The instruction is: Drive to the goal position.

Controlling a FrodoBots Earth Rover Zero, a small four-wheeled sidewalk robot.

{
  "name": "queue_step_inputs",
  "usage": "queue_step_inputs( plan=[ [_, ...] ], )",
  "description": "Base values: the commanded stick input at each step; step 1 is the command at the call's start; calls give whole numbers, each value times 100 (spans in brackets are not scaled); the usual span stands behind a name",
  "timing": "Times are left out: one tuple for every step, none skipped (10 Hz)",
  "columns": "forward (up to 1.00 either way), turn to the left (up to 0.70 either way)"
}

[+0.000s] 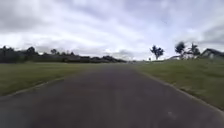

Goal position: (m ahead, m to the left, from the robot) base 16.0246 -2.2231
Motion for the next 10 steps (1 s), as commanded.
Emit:
queue_step_inputs(
  plan=[
    [70, 0],
    [70, 0],
    [70, 0],
    [70, 0],
    [70, 0],
    [70, 0],
    [70, 0],
    [70, 0],
    [70, 0],
    [70, 0]
  ],
)
